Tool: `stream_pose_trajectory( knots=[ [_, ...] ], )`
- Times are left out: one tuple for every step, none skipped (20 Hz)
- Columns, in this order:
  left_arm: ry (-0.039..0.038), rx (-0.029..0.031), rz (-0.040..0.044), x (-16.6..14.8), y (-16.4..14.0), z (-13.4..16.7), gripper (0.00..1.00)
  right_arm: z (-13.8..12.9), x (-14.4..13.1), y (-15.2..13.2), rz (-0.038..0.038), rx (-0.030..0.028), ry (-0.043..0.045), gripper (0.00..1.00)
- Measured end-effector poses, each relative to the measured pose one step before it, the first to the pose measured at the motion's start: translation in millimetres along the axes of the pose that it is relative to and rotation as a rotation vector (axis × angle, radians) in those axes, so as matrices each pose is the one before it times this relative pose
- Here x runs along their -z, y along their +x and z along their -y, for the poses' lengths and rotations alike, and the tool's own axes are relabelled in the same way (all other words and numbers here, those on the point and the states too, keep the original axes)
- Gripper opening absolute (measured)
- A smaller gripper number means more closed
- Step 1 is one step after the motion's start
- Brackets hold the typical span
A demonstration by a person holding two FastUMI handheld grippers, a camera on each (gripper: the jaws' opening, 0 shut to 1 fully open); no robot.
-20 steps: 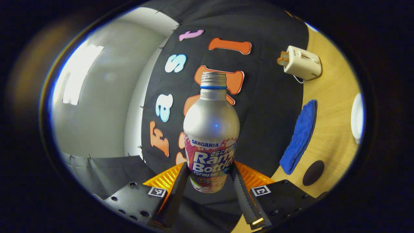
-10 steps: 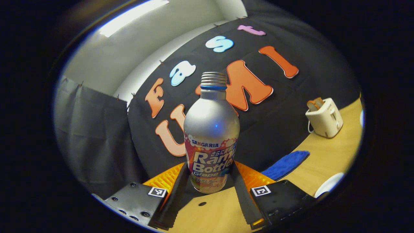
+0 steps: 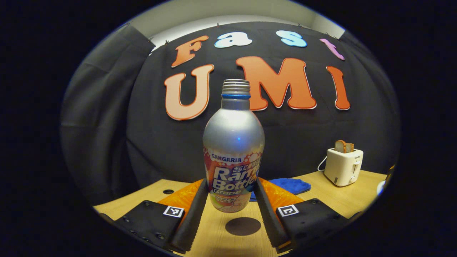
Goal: Open the teacup lid with one hand, grasp the water bottle and pour water into the teacup with the other hand; after pouring, place the water bottle on the coaster and then close the teacup lid.
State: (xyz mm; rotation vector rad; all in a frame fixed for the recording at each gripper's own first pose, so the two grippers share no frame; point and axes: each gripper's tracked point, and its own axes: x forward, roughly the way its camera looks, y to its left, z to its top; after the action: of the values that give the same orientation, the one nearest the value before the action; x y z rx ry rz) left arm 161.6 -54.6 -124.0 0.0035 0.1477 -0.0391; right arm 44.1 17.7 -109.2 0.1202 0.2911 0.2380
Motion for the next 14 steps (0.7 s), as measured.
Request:
stream_pose_trajectory(
  knots=[
    [-0.02688,0.01094,-0.02539,10.05,3.87,1.73,0.80,-1.62,3.50,3.04,-0.01456,-0.00518,0.00041,0.23],
    [-0.02129,0.00705,-0.02318,9.07,2.91,0.11,0.81,1.65,4.48,2.08,-0.00986,0.00719,-0.00127,0.23],
    [-0.00836,0.00600,-0.01896,8.64,2.08,-1.70,0.77,0.57,1.12,1.92,-0.00255,0.00396,-0.00219,0.23],
    [-0.00766,0.00530,-0.01330,6.57,5.25,-0.15,0.81,-0.26,0.92,1.59,-0.00257,0.00227,0.00092,0.23],
    [-0.00778,0.01032,-0.01058,4.10,1.75,2.45,0.77,-0.51,1.20,1.52,-0.00160,-0.00502,0.00146,0.23],
    [-0.01727,0.01153,-0.01017,4.63,3.74,2.09,0.81,-1.19,1.03,1.71,-0.00050,-0.00051,-0.00021,0.23],
    [-0.02092,0.01795,-0.01219,7.05,4.79,3.59,0.81,0.45,1.77,1.47,-0.00109,-0.00180,-0.00235,0.23],
    [-0.01130,0.00586,-0.01305,6.90,4.76,1.13,0.84,-0.61,1.38,1.91,0.00040,-0.00217,-0.00443,0.23],
    [-0.00353,0.00303,-0.01904,7.92,4.82,0.91,0.80,0.71,1.16,2.56,0.00075,0.00140,-0.00005,0.23],
    [-0.00450,0.00108,-0.02145,6.96,2.90,-0.26,0.77,-0.60,3.00,2.47,-0.00335,-0.00394,0.00274,0.23],
    [0.00242,-0.00170,-0.02436,10.08,2.21,-2.60,0.81,-0.12,1.11,2.26,-0.00066,-0.00166,0.00508,0.23],
    [-0.00179,0.00117,-0.01664,5.16,1.03,-0.47,0.81,-1.78,2.57,1.93,-0.00222,-0.00646,0.00303,0.23],
    [-0.00062,0.00262,-0.01789,5.57,1.68,0.23,0.78,-0.97,0.89,1.64,0.00031,-0.00250,0.00157,0.23],
    [-0.00206,-0.00026,-0.01253,4.23,2.73,-0.20,0.78,-0.67,3.12,1.49,-0.00437,-0.00582,-0.00026,0.23]
  ],
)
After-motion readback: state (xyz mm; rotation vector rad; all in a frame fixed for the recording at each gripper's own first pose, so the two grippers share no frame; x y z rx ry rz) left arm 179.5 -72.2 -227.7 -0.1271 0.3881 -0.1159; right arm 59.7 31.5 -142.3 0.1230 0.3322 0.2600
